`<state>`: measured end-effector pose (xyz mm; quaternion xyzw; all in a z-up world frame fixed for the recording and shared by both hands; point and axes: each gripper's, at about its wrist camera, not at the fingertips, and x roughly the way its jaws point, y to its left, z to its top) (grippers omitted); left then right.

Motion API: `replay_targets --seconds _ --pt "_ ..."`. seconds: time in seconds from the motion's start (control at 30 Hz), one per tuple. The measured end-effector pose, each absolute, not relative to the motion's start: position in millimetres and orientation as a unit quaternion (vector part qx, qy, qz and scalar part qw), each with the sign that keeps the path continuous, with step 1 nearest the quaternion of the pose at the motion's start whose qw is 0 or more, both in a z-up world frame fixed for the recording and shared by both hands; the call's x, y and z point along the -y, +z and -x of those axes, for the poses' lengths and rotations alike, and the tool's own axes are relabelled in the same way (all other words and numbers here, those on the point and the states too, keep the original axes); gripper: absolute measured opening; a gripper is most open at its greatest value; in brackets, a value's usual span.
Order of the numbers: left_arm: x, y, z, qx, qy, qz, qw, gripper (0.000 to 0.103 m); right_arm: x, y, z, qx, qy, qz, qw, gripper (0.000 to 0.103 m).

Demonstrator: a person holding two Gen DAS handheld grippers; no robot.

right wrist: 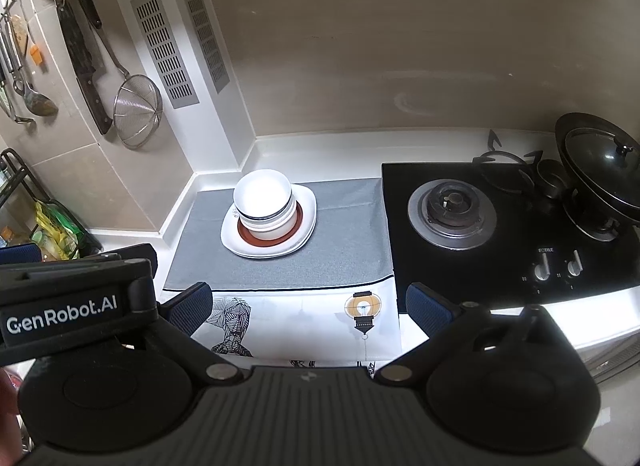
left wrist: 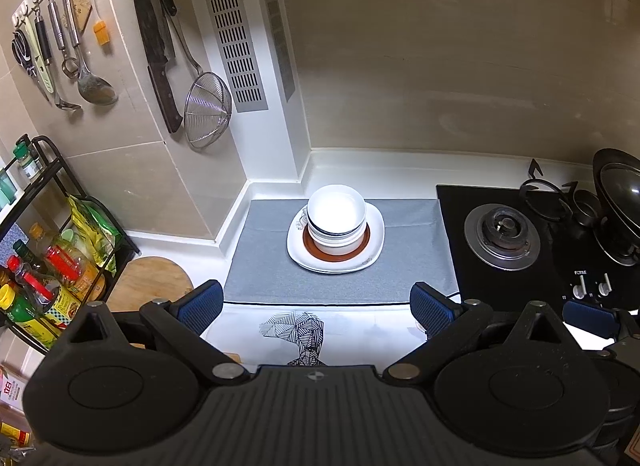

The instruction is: Organize plates and bowls

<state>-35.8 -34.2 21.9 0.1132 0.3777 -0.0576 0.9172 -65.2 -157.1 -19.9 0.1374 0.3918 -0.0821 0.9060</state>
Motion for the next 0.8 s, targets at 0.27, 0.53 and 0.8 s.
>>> replay_targets --seconds 0.27,0.53,0.8 --pt "37 22 39 -0.374 -0.061 -0.116 0.918 0.100 158 -19 68 -0.389 -0.086 -0.142 0.906 0.103" --pt "35 21 40 -0.376 -0.068 -0.119 0.917 0.100 156 -20 71 -0.388 -0.091 -0.141 0.906 0.103" --pt "21 13 26 -0.388 -0.061 -0.107 0.914 0.100 144 -27 58 -0.398 -0.087 -0.129 0.904 0.103"
